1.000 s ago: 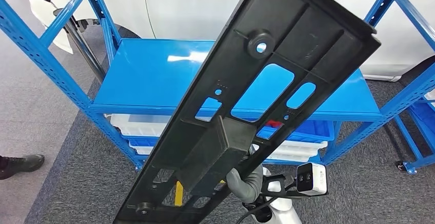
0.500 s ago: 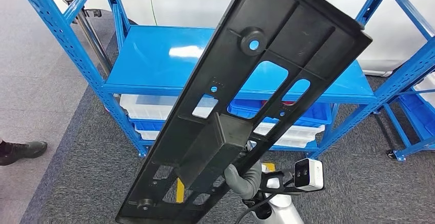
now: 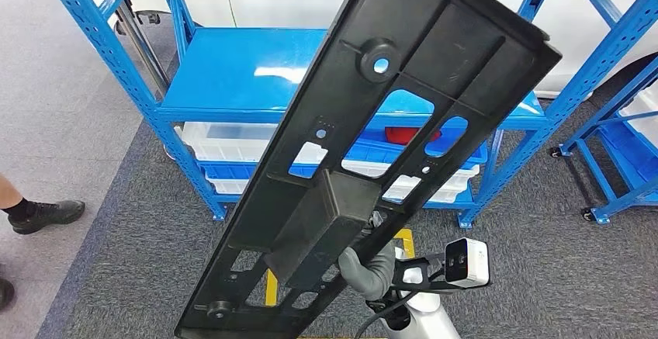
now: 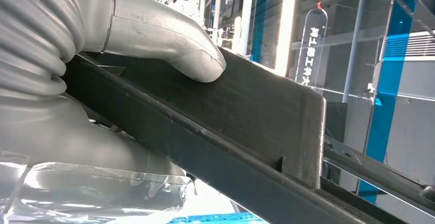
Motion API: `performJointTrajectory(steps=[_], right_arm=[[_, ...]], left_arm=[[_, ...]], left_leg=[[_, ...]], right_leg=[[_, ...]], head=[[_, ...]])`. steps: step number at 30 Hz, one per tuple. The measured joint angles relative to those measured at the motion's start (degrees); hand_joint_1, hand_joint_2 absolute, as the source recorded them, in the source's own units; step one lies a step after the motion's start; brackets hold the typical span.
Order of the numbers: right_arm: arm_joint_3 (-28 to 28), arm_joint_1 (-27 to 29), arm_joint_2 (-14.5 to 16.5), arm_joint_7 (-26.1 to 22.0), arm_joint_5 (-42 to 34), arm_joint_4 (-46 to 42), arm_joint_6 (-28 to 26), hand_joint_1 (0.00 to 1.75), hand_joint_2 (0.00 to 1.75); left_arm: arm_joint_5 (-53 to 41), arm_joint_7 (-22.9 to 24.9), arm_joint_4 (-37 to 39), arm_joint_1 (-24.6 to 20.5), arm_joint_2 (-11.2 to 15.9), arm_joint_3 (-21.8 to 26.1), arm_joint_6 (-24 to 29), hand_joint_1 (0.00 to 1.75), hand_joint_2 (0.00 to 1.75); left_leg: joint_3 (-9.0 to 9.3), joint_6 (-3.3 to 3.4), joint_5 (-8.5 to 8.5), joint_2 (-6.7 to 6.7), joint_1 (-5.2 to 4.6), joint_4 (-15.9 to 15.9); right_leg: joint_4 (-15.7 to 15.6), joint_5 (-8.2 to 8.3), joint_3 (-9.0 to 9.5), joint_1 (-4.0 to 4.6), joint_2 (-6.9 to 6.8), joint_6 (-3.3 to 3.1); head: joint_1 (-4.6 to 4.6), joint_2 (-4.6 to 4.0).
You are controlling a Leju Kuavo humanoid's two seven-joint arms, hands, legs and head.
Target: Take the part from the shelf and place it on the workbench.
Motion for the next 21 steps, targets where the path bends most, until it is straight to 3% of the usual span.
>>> performJointTrajectory(steps=[2,4,6,7,8,10,11,12,13,14,16,17,18,21], right_arm=[[0.1,0.0,0.0,0.0,-0.2,0.0,-0.3,1.71,1.75],[0.2,-0.1,-0.1,0.0,-0.3,0.0,-0.5,1.71,1.75],[0.3,-0.1,-0.2,0.0,-0.4,0.0,-0.7,1.71,1.75],[0.3,-0.1,-0.3,0.0,-0.5,0.0,-0.8,1.71,1.75],[0.3,-0.1,-0.4,0.0,-0.6,0.0,-1.0,1.71,1.75],[0.4,-0.1,-0.6,0.0,-0.8,0.0,-1.3,1.71,1.75],[0.4,-0.1,-0.7,0.0,-0.9,0.1,-1.4,1.71,1.75],[0.5,0.0,-0.8,0.0,-0.9,0.1,-1.4,1.71,1.75],[0.5,0.0,-0.9,0.0,-1.0,0.1,-1.4,1.71,1.75],[0.5,0.0,-0.9,0.0,-1.0,0.1,-1.4,1.71,1.75],[0.6,-0.1,-1.0,0.0,-1.0,0.1,-1.4,1.71,1.75],[0.6,-0.1,-1.0,0.0,-1.0,0.1,-1.4,1.71,1.75],[0.6,-0.1,-1.0,0.0,-1.1,0.1,-1.4,1.71,1.75],[0.7,-0.1,-1.2,0.0,-1.4,0.1,-1.4,1.71,1.75]], left_arm=[[0.0,0.1,0.0,-0.2,0.0,0.0,0.2,0.00,1.75],[0.0,0.1,0.0,-0.3,0.0,0.0,0.4,0.00,1.75],[0.0,0.2,0.0,-0.2,-0.2,0.0,0.5,0.00,1.75],[0.0,0.3,0.0,-0.2,-0.2,0.0,0.5,0.00,1.75],[0.0,0.4,0.0,-0.2,-0.2,0.0,0.5,0.00,1.75],[0.1,0.5,0.0,-0.1,-0.2,0.0,0.5,0.00,1.75],[0.2,0.5,0.0,-0.1,-0.3,0.0,0.5,0.00,1.75],[0.3,0.5,0.0,0.0,-0.3,0.0,0.5,0.00,1.75],[0.4,0.6,0.0,0.0,-0.3,0.1,0.5,0.00,1.75],[0.4,0.6,0.0,0.1,-0.3,0.1,0.5,0.00,1.75],[0.5,0.6,0.0,0.1,-0.4,0.1,0.5,0.00,1.75],[0.5,0.5,0.0,0.0,-0.4,0.1,0.5,0.00,1.75],[0.5,0.5,0.0,0.0,-0.5,0.1,0.5,0.00,1.75],[0.4,0.6,0.0,0.0,-0.5,0.1,0.4,0.00,1.75]], left_leg=[[6.23,0.53,-0.65,-0.01,-0.17,-8.6],[8.64,1.24,-2.34,-0.03,-0.38,-12.7],[8.09,2.08,-1.84,0.07,-0.28,-12.9],[7.78,2.49,-1.40,0.16,-0.21,-12.9],[7.39,2.82,-0.93,0.27,-0.11,-13.0],[6.51,3.10,-0.18,0.38,-0.10,-12.9],[6.09,3.09,0.13,0.40,-0.11,-12.8],[5.74,3.03,0.38,0.39,-0.12,-12.7],[5.50,2.95,0.54,0.38,-0.13,-12.6],[5.32,2.87,0.63,0.37,-0.13,-12.5],[5.14,2.58,0.60,0.31,-0.22,-12.2],[4.98,2.33,0.60,0.29,-0.29,-12.0],[4.78,2.01,0.63,0.28,-0.35,-11.9],[4.45,0.97,0.66,0.31,-0.32,-11.8]], right_leg=[[0.8,0.66,-1.18,0.17,0.02,0.50],[1.3,1.27,-1.62,0.30,-0.01,1.14],[1.6,1.49,-1.91,0.18,0.04,1.86],[2.6,0.62,-2.42,0.08,0.13,2.22],[4.8,-1.07,-3.38,-0.05,0.23,2.56],[12.4,-5.80,-6.29,-0.30,0.36,3.09],[16.1,-7.51,-7.52,-0.38,0.38,3.27],[18.2,-8.23,-7.93,-0.43,0.38,3.37],[17.9,-7.81,-7.15,-0.47,0.38,3.36],[15.2,-6.47,-5.19,-0.50,0.39,3.26],[6.9,-3.64,-0.02,-0.43,0.42,2.76],[3.8,-2.97,1.65,-0.31,0.46,2.43],[2.2,-2.87,2.37,-0.16,0.51,2.10],[1.5,-2.77,2.18,-0.09,0.58,1.03]], head=[[0.00,0.00],[0.01,0.00],[0.02,0.00],[0.02,0.00],[0.02,0.00],[0.02,0.00],[0.02,0.00],[0.02,0.00],[0.02,0.00],[0.02,0.00],[0.02,0.00],[0.02,0.00],[0.01,0.00],[0.01,0.00]])
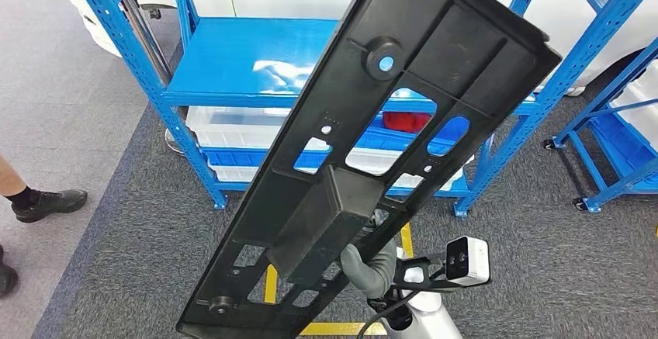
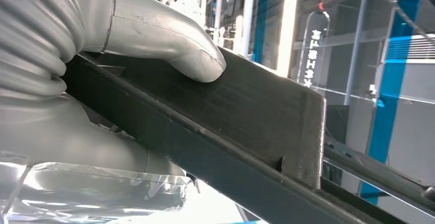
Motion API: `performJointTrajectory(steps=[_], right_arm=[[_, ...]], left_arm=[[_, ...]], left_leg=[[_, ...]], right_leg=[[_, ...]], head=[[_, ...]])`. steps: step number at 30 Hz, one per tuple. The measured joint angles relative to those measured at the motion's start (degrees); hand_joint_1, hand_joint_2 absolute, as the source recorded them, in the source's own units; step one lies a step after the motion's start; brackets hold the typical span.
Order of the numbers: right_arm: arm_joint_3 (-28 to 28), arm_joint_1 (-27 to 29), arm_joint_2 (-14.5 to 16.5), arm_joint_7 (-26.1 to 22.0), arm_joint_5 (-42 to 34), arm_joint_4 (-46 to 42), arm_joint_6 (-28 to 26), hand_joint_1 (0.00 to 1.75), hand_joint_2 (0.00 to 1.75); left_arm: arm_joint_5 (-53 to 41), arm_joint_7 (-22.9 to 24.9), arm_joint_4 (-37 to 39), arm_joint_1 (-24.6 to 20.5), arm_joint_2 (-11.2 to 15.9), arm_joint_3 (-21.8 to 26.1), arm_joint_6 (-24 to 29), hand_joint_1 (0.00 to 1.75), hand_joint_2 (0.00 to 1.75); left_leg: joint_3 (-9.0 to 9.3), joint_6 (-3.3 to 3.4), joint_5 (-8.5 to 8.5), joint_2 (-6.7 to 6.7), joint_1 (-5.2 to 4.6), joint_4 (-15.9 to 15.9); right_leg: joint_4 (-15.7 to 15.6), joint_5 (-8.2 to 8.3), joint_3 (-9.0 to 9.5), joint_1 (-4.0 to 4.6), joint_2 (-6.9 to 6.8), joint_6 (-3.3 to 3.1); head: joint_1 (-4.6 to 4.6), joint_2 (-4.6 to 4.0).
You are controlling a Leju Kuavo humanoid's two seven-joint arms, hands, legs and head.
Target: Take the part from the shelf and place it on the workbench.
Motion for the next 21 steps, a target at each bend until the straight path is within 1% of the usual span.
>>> performJointTrajectory(steps=[1,2,3,4,5,6,7,8,9,10,11,12,13,15,16,17,18,20,21], right_arm=[[0.0,0.0,0.0,0.0,-0.1,0.0,0.0,1.71,1.75],[0.1,-0.1,0.0,0.0,-0.1,0.0,0.0,1.71,1.75],[0.1,-0.1,-0.1,0.0,-0.2,0.0,0.0,1.71,1.75],[0.2,-0.1,-0.1,0.0,-0.2,0.0,0.0,1.71,1.75],[0.3,-0.1,-0.1,0.0,-0.2,0.0,-0.1,1.71,1.75],[0.3,-0.1,-0.2,0.0,-0.2,0.1,-0.1,1.71,1.75],[0.3,-0.1,-0.2,0.0,-0.3,0.1,-0.2,1.71,1.75],[0.3,-0.1,-0.3,0.0,-0.5,0.1,-0.2,1.71,1.75],[0.3,-0.1,-0.3,0.0,-0.7,0.0,-0.3,1.71,1.75],[0.3,-0.1,-0.3,0.0,-0.9,0.0,-0.3,1.71,1.75],[0.3,-0.1,-0.3,0.0,-1.1,-0.2,-0.3,1.71,1.75],[0.2,0.0,-0.3,0.0,-1.2,-0.4,-0.3,1.71,1.75],[0.0,0.2,-0.3,0.0,-1.0,-0.7,-0.2,1.71,1.75],[-0.6,0.8,-0.3,-0.1,0.1,-1.5,0.1,1.71,1.75],[-1.2,1.1,-0.3,-0.1,0.9,-2.0,0.4,1.71,1.75],[-1.7,1.2,-0.3,-0.1,1.7,-2.6,0.7,1.71,1.75],[-2.3,1.3,-0.3,-0.1,2.6,-3.3,1.0,1.71,1.75],[-3.4,1.5,-0.3,-0.1,3.8,-4.7,1.4,1.71,1.75],[-3.9,1.7,-0.3,-0.1,4.2,-5.4,1.6,1.71,1.75]], left_arm=[[0.0,0.0,0.0,0.0,0.0,0.0,0.0,0.00,1.75],[-0.1,0.0,0.0,0.0,0.0,0.0,0.0,0.00,1.75],[-0.2,0.0,0.0,0.0,0.0,0.0,0.0,0.00,1.75],[-0.3,0.0,0.0,0.0,0.0,0.0,0.0,0.00,1.75],[-0.4,0.0,0.0,0.1,0.0,0.0,0.0,0.00,1.75],[-0.5,0.0,0.0,0.1,0.0,0.0,0.0,0.00,1.75],[-0.7,0.0,0.0,0.2,0.0,0.0,0.0,0.00,1.75],[-0.8,0.0,0.0,0.2,0.0,0.0,0.1,0.00,1.75],[-0.9,0.0,0.0,0.2,0.0,0.0,0.1,0.00,1.75],[-1.1,0.0,0.0,0.1,0.0,0.0,0.2,0.00,1.75],[-1.2,0.0,0.0,0.2,0.0,0.0,0.4,0.00,1.75],[-1.4,0.0,0.0,0.2,0.0,0.0,0.6,0.00,1.75],[-1.5,0.0,0.0,0.4,0.1,0.0,0.9,0.00,1.75],[-1.8,-0.3,0.0,0.5,0.0,-0.1,1.5,0.00,1.75],[-1.9,-0.5,0.0,0.5,0.0,-0.1,1.8,0.00,1.75],[-2.1,-0.7,0.0,0.4,-0.1,-0.1,1.9,0.00,1.75],[-2.3,-0.8,0.0,0.4,-0.1,-0.2,2.1,0.00,1.75],[-2.7,-0.9,0.0,0.4,0.0,-0.2,2.3,0.00,1.75],[-3.0,-0.9,0.0,0.4,0.0,-0.2,2.5,0.00,1.75]], left_leg=[[-0.27,-0.28,-0.54,-0.01,0.03,0.6],[-1.03,-0.51,-1.70,-0.03,0.06,2.3],[-2.47,-0.69,-3.45,-0.06,0.13,5.4],[-4.37,-0.87,-5.40,-0.06,0.13,9.3],[-6.31,-1.01,-6.99,-0.06,0.15,13.4],[-7.67,-1.10,-7.66,-0.06,0.16,16.1],[-7.96,-1.10,-7.12,-0.06,0.15,16.6],[-7.09,-1.01,-5.52,-0.11,0.16,14.8],[-5.23,-0.85,-3.27,-0.40,0.16,10.9],[-3.12,-0.59,-1.54,-1.27,0.16,6.7],[-1.49,-0.33,-0.33,-2.00,0.15,3.2],[-0.55,-0.09,0.19,-2.58,0.09,1.1],[-0.32,0.15,0.12,-2.85,-0.01,0.4],[-0.43,0.72,0.51,-2.02,0.04,0.2],[-0.41,1.10,0.76,-1.57,0.19,-0.1],[-0.42,1.45,1.02,-1.08,0.38,-0.3],[-0.48,1.72,1.23,-0.57,0.52,-0.5],[-0.75,1.93,1.35,0.41,0.45,-0.5],[-0.88,1.94,1.36,0.91,0.42,-0.4]], right_leg=[[-0.3,0.17,0.06,-0.11,-0.04,-0.41],[-0.6,0.36,0.11,-0.23,-0.10,-0.78],[-0.7,0.49,0.10,-0.21,-0.17,-1.07],[-0.7,0.56,-0.03,-0.12,-0.18,-1.27],[-0.7,0.62,-0.17,-0.01,-0.19,-1.39],[-0.7,0.66,-0.27,0.10,-0.18,-1.46],[-0.6,0.67,-0.32,0.18,-0.17,-1.49],[-0.5,0.67,-0.30,0.24,-0.03,-1.47],[-0.4,0.65,-0.26,0.27,0.17,-1.39],[-0.2,0.64,-0.30,0.34,0.38,-1.23],[0.0,0.68,-0.44,0.38,0.69,-0.99],[0.1,0.79,-0.66,0.39,0.92,-0.68],[0.1,0.97,-0.90,0.36,1.20,-0.35],[0.1,1.32,-1.18,0.26,1.87,0.33],[0.4,1.08,-1.38,0.27,1.97,0.65],[1.6,0.18,-1.97,0.28,1.82,0.95],[4.0,-1.39,-3.10,0.20,1.51,1.25],[11.7,-5.39,-6.58,-0.12,0.87,1.82],[15.1,-6.67,-8.08,-0.29,0.74,2.05]], head=[[0.00,0.00],[0.00,0.00],[0.00,0.00],[-0.01,0.00],[-0.01,0.00],[-0.01,0.00],[-0.01,0.00],[-0.01,0.00],[-0.01,0.00],[-0.01,0.00],[-0.01,0.00],[0.00,0.00],[0.00,0.00],[0.01,0.00],[0.01,0.00],[0.02,0.00],[0.02,0.00],[0.02,0.00],[0.02,0.00]])
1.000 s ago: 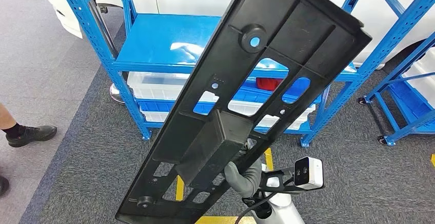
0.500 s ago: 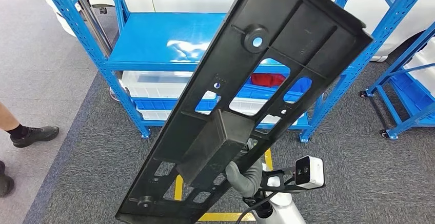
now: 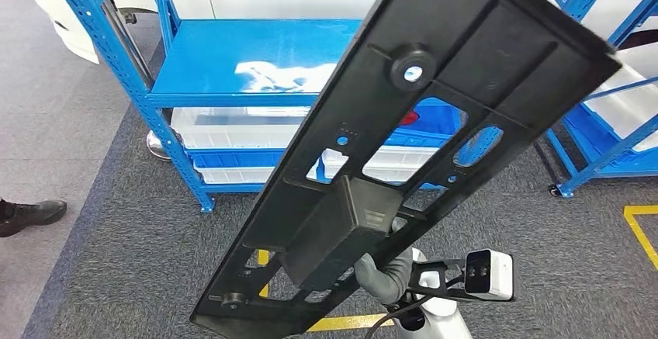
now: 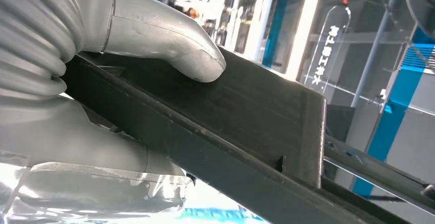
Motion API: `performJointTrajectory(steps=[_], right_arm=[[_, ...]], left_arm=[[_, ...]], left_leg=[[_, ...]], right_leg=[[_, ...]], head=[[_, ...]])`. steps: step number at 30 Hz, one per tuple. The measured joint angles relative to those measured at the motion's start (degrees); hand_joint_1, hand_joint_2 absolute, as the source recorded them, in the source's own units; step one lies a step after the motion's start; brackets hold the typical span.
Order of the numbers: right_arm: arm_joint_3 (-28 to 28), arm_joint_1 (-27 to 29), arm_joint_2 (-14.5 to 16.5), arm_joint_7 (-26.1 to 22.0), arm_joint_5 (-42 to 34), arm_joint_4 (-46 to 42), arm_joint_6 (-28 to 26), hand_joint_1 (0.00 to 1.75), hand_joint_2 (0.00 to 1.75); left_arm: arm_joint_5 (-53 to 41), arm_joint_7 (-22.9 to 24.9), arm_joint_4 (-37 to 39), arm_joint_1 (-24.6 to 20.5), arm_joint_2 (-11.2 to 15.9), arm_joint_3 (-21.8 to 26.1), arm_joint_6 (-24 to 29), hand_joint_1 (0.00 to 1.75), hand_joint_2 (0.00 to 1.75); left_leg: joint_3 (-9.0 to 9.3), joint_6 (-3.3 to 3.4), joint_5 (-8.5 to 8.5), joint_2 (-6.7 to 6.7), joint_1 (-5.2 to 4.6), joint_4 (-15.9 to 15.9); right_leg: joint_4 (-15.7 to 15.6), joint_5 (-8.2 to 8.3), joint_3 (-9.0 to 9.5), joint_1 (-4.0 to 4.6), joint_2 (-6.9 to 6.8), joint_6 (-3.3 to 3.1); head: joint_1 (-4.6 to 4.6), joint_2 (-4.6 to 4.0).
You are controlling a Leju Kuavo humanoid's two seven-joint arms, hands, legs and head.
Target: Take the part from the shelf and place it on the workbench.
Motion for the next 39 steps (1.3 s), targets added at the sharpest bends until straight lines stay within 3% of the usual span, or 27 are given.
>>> performJointTrajectory(steps=[1,2,4,6,7,9,10,12,15,16,17,19,21,23,25,27,29,31,32,33,34,36,38,39], right_arm=[[-0.5,0.1,0.0,0.0,0.3,-0.7,0.2,1.71,1.75],[-1.0,0.1,0.1,0.0,0.7,-1.4,0.3,1.71,1.75],[-1.9,-0.1,0.5,0.0,1.5,-2.9,0.2,1.71,1.75],[-2.4,-0.6,1.0,0.0,2.1,-4.2,-0.2,1.71,1.75],[-2.5,-0.9,1.2,0.0,2.3,-4.7,-0.5,1.71,1.75],[-2.5,-1.3,1.6,-0.1,2.5,-5.2,-1.2,1.71,1.75],[-2.5,-1.4,1.7,-0.1,2.6,-5.3,-1.7,1.71,1.75],[-2.4,-1.8,2.0,-0.1,2.8,-5.6,-2.7,1.71,1.75],[-2.0,-2.3,2.2,-0.1,2.3,-5.8,-4.2,1.71,1.75],[-1.9,-2.3,2.2,-0.1,2.1,-5.8,-4.6,1.71,1.75],[-1.7,-2.3,2.2,-0.1,1.9,-5.8,-4.9,1.71,1.75],[-1.5,-2.3,2.2,-0.1,1.4,-5.8,-5.4,1.71,1.75],[-1.3,-2.4,2.1,-0.1,0.8,-5.8,-5.8,1.71,1.75],[-1.2,-2.4,2.0,-0.1,0.1,-5.8,-5.8,1.71,1.75],[-1.3,-2.3,1.8,-0.1,-0.5,-5.7,-5.2,1.71,1.75],[-1.6,-2.3,1.6,-0.1,-0.8,-5.8,-4.2,1.71,1.75],[-1.9,-2.2,1.6,0.0,-1.0,-5.8,-2.9,1.71,1.75],[-2.3,-1.8,1.6,0.0,-1.0,-5.8,-1.8,1.71,1.75],[-2.5,-1.6,1.6,-0.1,-1.0,-5.8,-1.4,1.71,1.75],[-2.6,-1.4,1.6,-0.1,-1.0,-5.8,-1.1,1.71,1.75],[-2.7,-1.4,1.8,-0.1,-1.1,-5.8,-0.8,1.71,1.75],[-2.9,-1.3,2.3,-0.1,-1.1,-5.8,-0.1,1.71,1.75],[-3.0,-1.3,3.1,-0.1,-0.8,-6.0,0.6,1.71,1.75],[-3.0,-1.3,3.4,-0.1,-0.6,-6.1,0.9,1.71,1.75]], left_arm=[[-0.3,0.1,0.0,0.0,0.0,-0.1,0.2,0.00,1.75],[-0.6,0.2,0.0,0.0,0.0,-0.2,0.4,0.00,1.75],[-1.3,0.4,0.0,0.0,0.0,-0.6,0.6,0.00,1.75],[-1.7,0.5,0.0,-0.1,0.0,-1.1,0.5,0.00,1.75],[-1.8,0.7,0.0,-0.1,0.1,-1.2,0.4,0.00,1.75],[-1.9,1.3,0.0,-0.2,0.3,-1.4,0.0,0.00,1.75],[-1.9,1.8,0.0,-0.3,0.4,-1.4,-0.1,0.00,1.75],[-1.6,2.8,0.0,-0.4,0.6,-1.4,-0.3,0.00,1.75],[-0.6,4.3,0.0,-0.2,1.0,-1.3,0.0,0.00,1.75],[-0.3,4.8,0.0,-0.1,1.2,-1.2,0.2,0.00,1.75],[0.1,5.2,0.0,0.0,1.4,-1.0,0.5,0.00,1.75],[0.7,5.7,0.0,0.1,1.7,-0.8,1.0,0.00,1.75],[1.3,6.0,0.0,0.1,2.0,-0.3,1.3,0.00,1.75],[1.7,6.0,0.0,0.1,2.1,0.2,1.3,0.00,1.75],[2.1,5.9,0.0,0.1,2.1,0.5,1.3,0.00,1.75],[2.4,5.6,0.0,0.0,2.1,0.7,1.2,0.00,1.75],[2.6,5.3,0.0,0.0,2.1,1.1,1.1,0.00,1.75],[2.9,5.1,0.0,0.2,2.3,1.6,1.0,0.00,1.75],[3.0,5.0,0.0,0.2,2.3,1.7,1.0,0.00,1.75],[3.1,4.7,0.0,0.2,2.4,1.9,1.0,0.00,1.75],[3.2,4.4,0.0,0.1,2.5,2.0,1.0,0.00,1.75],[3.3,3.6,0.0,0.1,2.7,2.1,1.0,0.00,1.75],[3.4,3.0,-0.1,0.0,3.0,2.3,0.9,0.00,1.75],[3.5,2.7,-0.1,-0.1,3.2,2.4,0.8,0.00,1.75]], left_leg=[[-0.09,0.00,0.00,0.50,-0.01,0.1],[-0.13,-0.05,-0.03,0.98,-0.01,0.2],[-0.05,-0.29,-0.16,1.89,-0.01,0.3],[0.00,-0.87,-0.40,2.67,-0.29,0.5],[0.01,-1.21,-0.50,3.03,-0.43,0.6],[0.12,-1.93,-0.57,3.87,-0.48,0.6],[0.16,-2.32,-0.80,3.76,-0.37,0.7],[-0.74,-2.85,-2.69,2.14,-0.15,3.2],[-5.86,-3.06,-8.27,-0.47,-0.03,14.4],[-7.22,-3.04,-8.94,-0.67,-0.04,17.1],[-7.60,-2.94,-8.40,-0.75,-0.04,17.7],[-5.06,-2.52,-4.33,-1.55,-0.04,11.8],[-1.58,-2.00,-1.16,-3.92,0.00,4.1],[-0.37,-1.73,-0.70,-5.12,-0.12,1.2],[-0.29,-1.30,-0.37,-4.05,-0.08,0.8],[-0.16,-0.57,0.08,-2.70,0.20,0.2],[-0.16,-0.14,0.23,-1.26,0.19,-0.1],[-0.27,-0.09,0.16,0.25,0.04,0.0],[-0.28,-0.15,0.11,0.99,0.01,0.0],[-0.25,-0.23,0.03,1.69,0.00,0.1],[-0.17,-0.36,-0.07,2.30,0.00,0.1],[0.11,-0.77,-0.33,3.34,-0.16,0.2],[0.36,-1.41,-0.53,4.18,-0.36,0.2],[0.50,-1.78,-0.58,4.67,-0.43,0.1]], right_leg=[[1.7,-0.31,-0.68,-0.14,-0.11,0.17],[1.1,0.52,-0.16,-0.27,-0.30,0.27],[-6.2,4.10,3.89,-0.42,-1.53,0.19],[-13.2,6.31,7.49,-0.06,-3.23,-0.44],[-14.6,6.52,8.10,0.13,-3.62,-0.84],[-14.9,6.50,7.84,0.33,-2.78,-1.70],[-15.0,6.62,7.81,0.29,-2.31,-2.10],[-15.3,6.94,7.84,0.11,-1.45,-2.91],[-15.3,7.16,7.68,0.22,0.11,-3.51],[-15.3,7.19,7.64,0.34,0.78,-3.56],[-15.3,7.21,7.65,0.43,1.47,-3.59],[-15.2,7.20,7.81,0.53,2.84,-3.54],[-14.9,7.19,7.77,0.61,4.12,-3.21],[-14.8,7.38,7.34,0.44,5.24,-2.52],[-14.9,7.65,6.98,0.26,6.05,-1.73],[-13.1,6.38,6.00,0.49,4.17,-1.18],[-6.7,2.85,2.95,0.46,1.08,-0.78],[0.4,0.16,-0.51,0.08,-0.04,-0.39],[1.4,0.29,-0.99,-0.08,-0.26,-0.27],[0.0,1.48,-0.23,-0.19,-0.52,-0.23],[-3.5,3.37,1.68,-0.24,-0.99,-0.30],[-11.8,6.25,6.10,0.00,-3.24,-0.85],[-15.3,6.85,7.81,0.49,-4.48,-1.57],[-15.3,6.91,7.71,0.67,-4.05,-1.89]], head=[[0.00,0.00],[0.00,0.00],[0.00,0.00],[-0.01,0.00],[-0.01,0.00],[-0.01,0.00],[-0.01,0.00],[-0.01,0.00],[-0.02,0.00],[-0.02,0.00],[-0.02,0.00],[-0.02,0.00],[-0.02,0.00],[-0.02,0.00],[-0.01,0.00],[0.00,0.00],[0.01,0.00],[0.00,0.00],[0.00,0.00],[0.00,0.00],[0.00,0.00],[0.00,0.00],[0.00,0.00],[0.00,0.00]])
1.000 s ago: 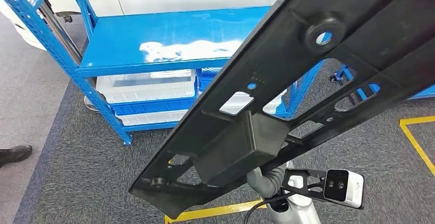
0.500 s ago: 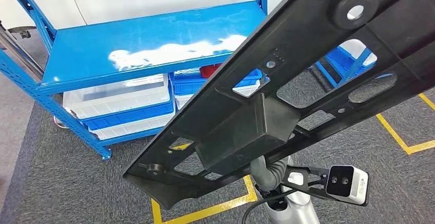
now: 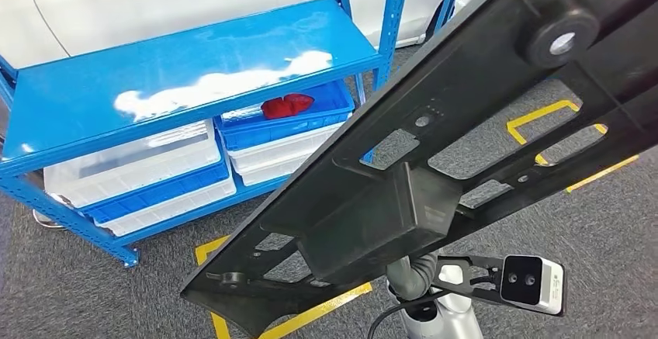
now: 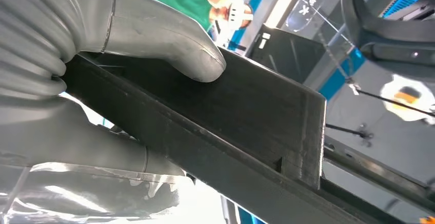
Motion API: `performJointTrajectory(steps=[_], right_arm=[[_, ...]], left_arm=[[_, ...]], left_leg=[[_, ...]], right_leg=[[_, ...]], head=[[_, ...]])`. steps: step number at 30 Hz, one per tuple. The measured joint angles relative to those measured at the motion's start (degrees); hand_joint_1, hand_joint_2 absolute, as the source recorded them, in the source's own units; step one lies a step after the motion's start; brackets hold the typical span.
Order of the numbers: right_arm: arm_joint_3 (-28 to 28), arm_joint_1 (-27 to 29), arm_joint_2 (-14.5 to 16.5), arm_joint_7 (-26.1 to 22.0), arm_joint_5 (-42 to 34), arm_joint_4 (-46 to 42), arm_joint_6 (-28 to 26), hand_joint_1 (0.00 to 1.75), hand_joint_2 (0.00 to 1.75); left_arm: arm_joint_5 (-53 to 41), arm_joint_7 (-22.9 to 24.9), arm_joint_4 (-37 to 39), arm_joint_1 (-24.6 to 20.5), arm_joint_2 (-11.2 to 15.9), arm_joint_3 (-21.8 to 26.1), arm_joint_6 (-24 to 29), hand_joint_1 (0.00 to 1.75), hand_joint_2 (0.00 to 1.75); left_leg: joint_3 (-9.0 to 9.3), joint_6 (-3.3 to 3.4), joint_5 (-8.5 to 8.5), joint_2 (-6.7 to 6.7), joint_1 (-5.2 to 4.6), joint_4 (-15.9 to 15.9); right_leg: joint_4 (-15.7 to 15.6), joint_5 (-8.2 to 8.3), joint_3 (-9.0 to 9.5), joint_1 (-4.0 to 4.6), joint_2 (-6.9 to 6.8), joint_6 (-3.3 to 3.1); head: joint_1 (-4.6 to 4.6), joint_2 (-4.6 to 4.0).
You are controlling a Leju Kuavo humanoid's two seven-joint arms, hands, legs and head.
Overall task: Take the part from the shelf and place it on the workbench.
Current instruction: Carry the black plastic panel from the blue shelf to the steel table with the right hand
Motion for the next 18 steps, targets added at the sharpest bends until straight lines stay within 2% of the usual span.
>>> performJointTrajectory(steps=[1,2,3,5,7,8,9,10,11,12,13,14,15,16,17,18], right_arm=[[0.0,0.0,0.4,0.0,0.2,-0.2,0.2,1.71,1.75],[-0.1,0.0,0.7,0.0,0.3,-0.5,0.4,1.71,1.75],[-0.1,-0.1,1.1,0.0,0.4,-0.7,0.6,1.71,1.75],[-0.2,-0.2,1.8,0.0,0.5,-1.0,0.6,1.71,1.75],[-0.3,-0.2,2.3,0.0,0.4,-1.0,0.6,1.71,1.75],[-0.4,-0.2,2.5,0.0,0.4,-1.0,0.6,1.71,1.75],[-0.5,-0.2,2.7,0.0,0.5,-1.1,0.6,1.71,1.75],[-0.7,-0.2,2.9,0.0,0.5,-1.4,0.6,1.71,1.75],[-0.9,-0.2,3.1,0.0,0.8,-1.8,0.5,1.71,1.75],[-1.1,-0.2,3.3,0.0,1.2,-2.3,0.4,1.71,1.75],[-1.3,-0.3,3.3,0.0,1.8,-2.8,0.2,1.71,1.75],[-1.4,-0.3,3.4,0.0,2.6,-3.3,-0.2,1.71,1.75],[-1.5,-0.4,3.4,0.0,3.4,-3.5,-0.9,1.71,1.75],[-1.6,-0.4,3.4,0.0,4.2,-3.7,-1.7,1.71,1.75],[-1.6,-0.4,3.4,0.0,5.0,-3.8,-2.6,1.71,1.75],[-1.7,-0.5,3.4,0.0,5.6,-3.9,-3.4,1.71,1.75]], left_arm=[[0.1,-0.2,0.0,-0.1,0.2,0.1,-0.1,0.00,1.75],[0.1,-0.4,0.0,-0.2,0.4,0.2,-0.2,0.00,1.75],[0.2,-0.6,-0.1,-0.3,0.6,0.3,-0.4,0.00,1.75],[0.2,-0.7,-0.1,-0.2,0.9,0.5,-0.5,0.00,1.75],[0.1,-0.9,-0.1,0.0,1.0,0.7,-0.9,0.00,1.75],[0.0,-1.0,-0.1,0.1,1.1,0.7,-1.1,0.00,1.75],[-0.3,-1.2,-0.1,0.1,1.2,0.7,-1.3,0.00,1.75],[-0.6,-1.3,-0.1,0.1,1.3,0.7,-1.5,0.00,1.75],[-1.1,-1.4,-0.1,0.1,1.4,0.7,-1.7,0.00,1.75],[-1.5,-1.5,-0.1,0.0,1.6,0.6,-1.8,0.00,1.75],[-1.9,-1.5,-0.2,0.0,1.8,0.6,-1.9,0.00,1.75],[-2.2,-1.6,-0.2,-0.1,2.0,0.5,-2.0,0.00,1.75],[-2.5,-1.6,-0.2,-0.1,2.3,0.5,-2.2,0.00,1.75],[-2.7,-1.7,-0.2,-0.3,2.5,0.4,-2.4,0.00,1.75],[-2.8,-1.7,-0.2,-0.5,2.6,0.3,-2.6,0.00,1.75],[-2.9,-1.7,-0.2,-0.7,2.7,0.2,-2.8,0.00,1.75]], left_leg=[[0.08,-0.37,-0.10,0.34,0.08,0.0],[0.10,-0.74,-0.46,-0.10,0.19,0.2],[-0.24,-1.01,-1.32,-1.21,0.30,1.3],[-2.63,-1.37,-4.76,-4.22,0.50,7.0],[-6.43,-1.53,-8.11,-5.36,0.52,15.0],[-7.52,-1.55,-8.36,-5.47,0.51,17.0],[-7.63,-1.49,-7.42,-5.54,0.52,16.9],[-6.52,-1.36,-5.41,-5.77,0.53,14.1],[-4.71,-1.18,-2.95,-6.58,0.57,10.0],[-2.90,-0.98,-1.19,-7.81,0.62,5.9],[-1.53,-0.80,-0.13,-8.89,0.66,2.8],[-0.83,-0.62,0.17,-9.65,0.64,1.2],[-0.62,-0.44,-0.05,-9.72,0.56,0.7],[-0.57,-0.16,0.07,-9.19,0.57,0.5],[-0.53,0.20,0.25,-8.58,0.61,0.3],[-0.46,0.60,0.44,-7.98,0.68,0.1]], right_leg=[[-0.1,0.14,-0.04,-0.10,0.74,-0.36],[-0.4,0.33,-0.02,-0.24,1.38,-0.71],[-0.6,0.52,0.04,-0.42,1.95,-1.09],[-0.9,0.79,0.09,-0.57,3.08,-1.64],[-0.8,0.86,-0.04,-0.41,4.55,-1.88],[-0.7,0.88,-0.07,-0.33,5.36,-1.91],[-0.6,0.87,-0.06,-0.29,6.20,-1.91],[-0.5,0.83,0.01,-0.28,6.99,-1.85],[-0.3,0.77,0.09,-0.30,7.73,-1.75],[-0.2,0.69,0.11,-0.22,8.37,-1.58],[0.0,0.67,-0.01,-0.20,9.04,-1.31],[0.1,0.71,-0.22,-0.24,9.65,-0.99],[0.2,0.82,-0.46,-0.32,10.24,-0.61],[0.1,0.97,-0.70,-0.41,10.87,-0.19],[0.3,0.92,-0.87,-0.45,10.64,0.14],[1.0,0.42,-1.27,-0.39,9.54,0.44]], head=[[-0.01,0.00],[-0.01,0.00],[-0.01,0.00],[-0.01,0.00],[0.00,0.00],[0.00,0.00],[0.00,0.00],[0.00,0.00],[0.00,0.00],[0.00,0.00],[-0.01,0.00],[-0.01,0.00],[-0.01,0.00],[-0.01,0.00],[0.00,0.00],[0.01,0.00]])
